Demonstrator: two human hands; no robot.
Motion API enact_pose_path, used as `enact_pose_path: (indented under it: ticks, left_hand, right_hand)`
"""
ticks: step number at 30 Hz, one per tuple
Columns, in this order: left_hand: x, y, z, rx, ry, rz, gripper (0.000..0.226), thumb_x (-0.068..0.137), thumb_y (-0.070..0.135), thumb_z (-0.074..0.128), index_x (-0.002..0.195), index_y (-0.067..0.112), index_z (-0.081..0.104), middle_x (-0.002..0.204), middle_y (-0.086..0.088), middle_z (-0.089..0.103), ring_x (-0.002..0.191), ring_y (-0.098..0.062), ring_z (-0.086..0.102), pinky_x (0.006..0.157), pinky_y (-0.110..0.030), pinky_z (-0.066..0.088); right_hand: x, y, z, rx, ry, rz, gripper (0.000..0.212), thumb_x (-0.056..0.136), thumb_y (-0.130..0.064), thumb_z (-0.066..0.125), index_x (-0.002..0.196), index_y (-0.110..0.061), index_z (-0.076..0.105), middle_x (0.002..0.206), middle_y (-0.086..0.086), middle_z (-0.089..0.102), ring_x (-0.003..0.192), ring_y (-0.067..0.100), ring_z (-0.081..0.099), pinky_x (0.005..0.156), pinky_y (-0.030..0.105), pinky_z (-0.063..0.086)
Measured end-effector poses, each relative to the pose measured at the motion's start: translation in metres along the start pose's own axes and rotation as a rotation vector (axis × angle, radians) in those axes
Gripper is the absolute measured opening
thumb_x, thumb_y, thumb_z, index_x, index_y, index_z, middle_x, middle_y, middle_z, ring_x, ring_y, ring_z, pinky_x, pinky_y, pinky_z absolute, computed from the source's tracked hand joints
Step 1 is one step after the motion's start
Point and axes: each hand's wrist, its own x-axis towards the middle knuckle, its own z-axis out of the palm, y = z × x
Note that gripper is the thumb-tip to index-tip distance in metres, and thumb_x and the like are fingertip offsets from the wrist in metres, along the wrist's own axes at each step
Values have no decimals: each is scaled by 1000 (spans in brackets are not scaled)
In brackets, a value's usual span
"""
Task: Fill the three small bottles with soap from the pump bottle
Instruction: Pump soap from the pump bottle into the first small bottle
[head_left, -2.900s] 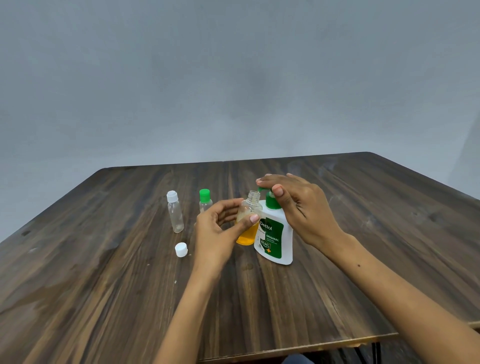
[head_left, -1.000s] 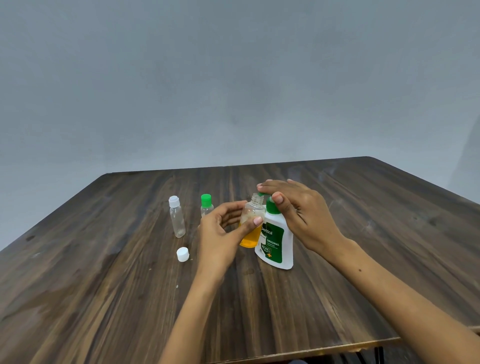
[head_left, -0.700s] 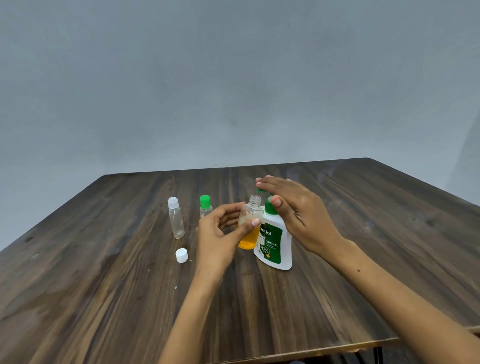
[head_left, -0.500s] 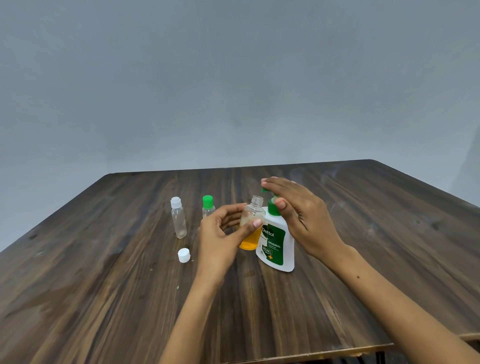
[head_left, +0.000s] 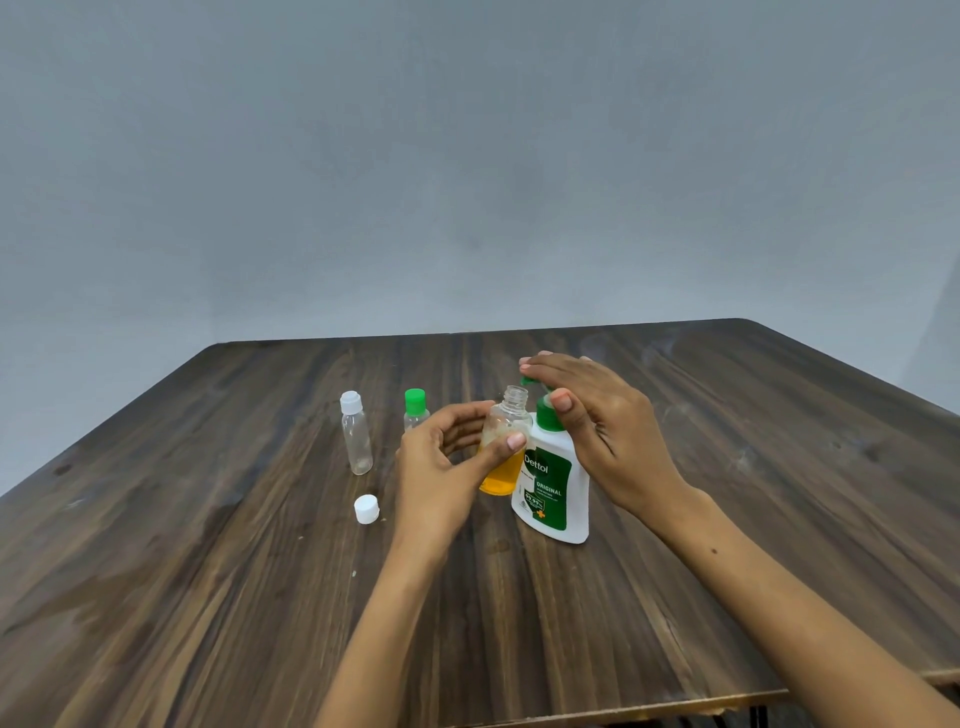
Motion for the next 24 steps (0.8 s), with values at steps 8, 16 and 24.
enact_pose_path:
  ticks: [8,16,24]
  left_hand:
    - [-1,1,0,-20,-6,5,37,60,32,80,96,28,68,98,5,74,94,-7,70,82,-20,56]
    - [0,2,-2,-16,2,15,39,60,31,80,98,26,69,100,3,74,95,-7,70,83,-20,56]
    - [-3,2,0,8,-12,10,32,69,21,82,98,28,68,100,6,73,95,-5,69,81,-17,56]
  right_hand:
    - [-2,-1,1,11,11,20,65,100,-56,22,115,-15,70,119,-2,68,119,12,58,103,41,43]
    - [2,-2,-1,-2,6,15,65,100,-57,21,116,-17,70,120,-5,67,119,7,56,105,35,39]
    - [0,-3,-1,13,11,33,65,100,-58,21,116,-17,70,121,-6,67,119,7,57,104,38,41]
